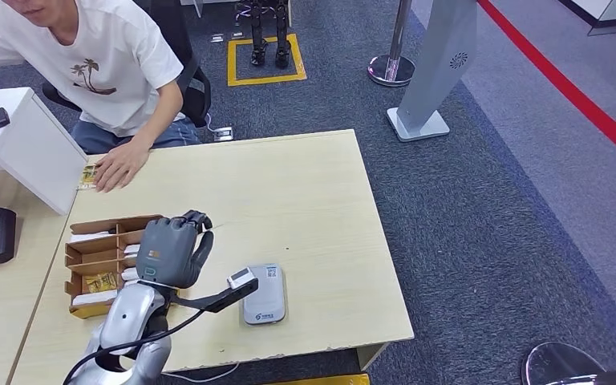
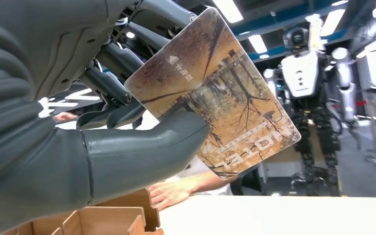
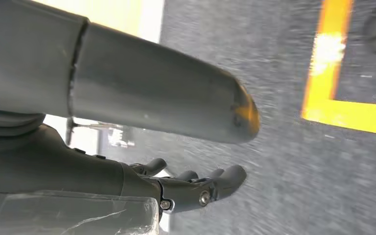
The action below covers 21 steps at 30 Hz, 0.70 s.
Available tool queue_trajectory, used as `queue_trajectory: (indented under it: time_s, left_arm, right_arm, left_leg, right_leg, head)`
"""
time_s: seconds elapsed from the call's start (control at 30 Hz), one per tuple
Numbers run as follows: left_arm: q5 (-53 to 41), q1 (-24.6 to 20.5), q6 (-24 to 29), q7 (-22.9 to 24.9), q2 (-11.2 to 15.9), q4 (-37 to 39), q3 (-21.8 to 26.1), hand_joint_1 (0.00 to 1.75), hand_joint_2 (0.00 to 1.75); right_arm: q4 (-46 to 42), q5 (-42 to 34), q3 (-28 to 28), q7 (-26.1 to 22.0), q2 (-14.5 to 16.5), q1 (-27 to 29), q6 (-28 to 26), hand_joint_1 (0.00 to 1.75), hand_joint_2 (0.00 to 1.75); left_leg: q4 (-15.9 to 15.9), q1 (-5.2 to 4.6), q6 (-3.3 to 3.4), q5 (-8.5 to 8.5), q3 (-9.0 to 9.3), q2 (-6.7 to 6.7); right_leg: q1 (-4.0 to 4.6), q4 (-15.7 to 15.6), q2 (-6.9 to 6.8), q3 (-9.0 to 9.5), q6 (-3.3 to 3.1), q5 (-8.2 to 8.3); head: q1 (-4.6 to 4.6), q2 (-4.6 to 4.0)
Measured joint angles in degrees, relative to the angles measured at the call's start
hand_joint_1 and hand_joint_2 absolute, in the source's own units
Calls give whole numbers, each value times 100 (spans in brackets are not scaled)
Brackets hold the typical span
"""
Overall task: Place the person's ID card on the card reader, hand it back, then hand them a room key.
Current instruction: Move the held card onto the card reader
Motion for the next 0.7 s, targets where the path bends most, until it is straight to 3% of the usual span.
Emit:
queue_trajectory:
  time_s: [0.37,0.7]
  left_arm:
    - [40,143,114,66,-200,161,-581,175,175]
    - [-242,493,419,401,-278,411,-662,175,175]
  right_arm:
    - [-41,-5,-1,-190,-5,-94,-73,0,175]
    - [-42,-21,0,-211,-7,-98,-134,0,175]
  left_leg:
    - [0,-1,0,0,-1,-1]
    - [0,-1,0,0,-1,-2]
  right_leg:
    - [0,0,0,1,0,0]
    - [0,0,0,2,1,-1]
  head:
    - [1,0]
    - [1,0]
